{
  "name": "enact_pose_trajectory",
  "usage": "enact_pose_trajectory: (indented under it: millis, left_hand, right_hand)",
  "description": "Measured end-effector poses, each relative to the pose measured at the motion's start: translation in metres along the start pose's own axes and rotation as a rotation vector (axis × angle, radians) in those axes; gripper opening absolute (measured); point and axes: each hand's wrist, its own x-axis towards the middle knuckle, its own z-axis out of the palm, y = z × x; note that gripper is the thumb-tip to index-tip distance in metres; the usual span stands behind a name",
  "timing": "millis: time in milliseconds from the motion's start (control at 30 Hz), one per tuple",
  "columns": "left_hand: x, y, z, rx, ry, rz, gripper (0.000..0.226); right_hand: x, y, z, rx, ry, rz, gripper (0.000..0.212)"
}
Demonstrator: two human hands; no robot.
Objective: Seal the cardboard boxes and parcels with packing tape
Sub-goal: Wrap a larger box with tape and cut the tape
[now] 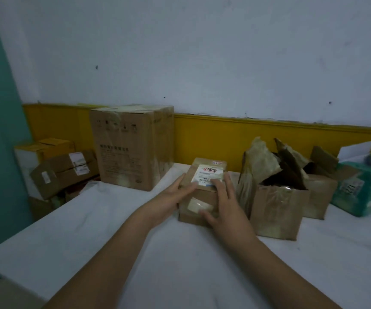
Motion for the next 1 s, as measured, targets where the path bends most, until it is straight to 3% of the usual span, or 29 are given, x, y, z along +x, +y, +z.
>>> enact_pose_trajectory:
  millis: [67,200,400,633,767,833,900,1000]
  left_hand:
    - [0.007,-0.020,-0.011,0.142,0.020,0.137,0.047]
    - [0.041,-0.060,-0.040,0.326,0.314,0.208,0.044]
    - [0.087,-0.067,-0.063,0.723,0.597,0.139,0.049]
    - [0.114,-0.071,-0.060,0.910,0.638,-0.016,0.081]
    - [0.108,-0.076,-0.052,0.885,0.701,0.050,0.082]
    - [0.101,-0.077,-0.041,0.908,0.785,0.078,0.071]
    - [0.093,-0.075,-0.030,1.034,0.870,0.106,0.060]
    - [0.086,-0.069,-0.022,1.164,0.936,0.308,0.054]
  right_hand:
    - [0.014,-0.001,0.013,0.093,0.043,0.057,0.096]
    - [0.047,-0.003,0.045,0.223,0.077,0.170,0.114]
    - [0.097,0.009,0.088,0.195,-0.036,0.268,0.088]
    - [0.122,0.018,0.099,0.187,-0.042,0.247,0.085]
    - [0.120,0.024,0.104,0.274,-0.017,0.253,0.074]
    - [0.113,0.016,0.100,0.425,0.017,0.307,0.058]
    - [0.101,0.012,0.095,0.474,0.049,0.323,0.062]
    - [0.073,0.002,0.075,0.111,0.047,0.221,0.062]
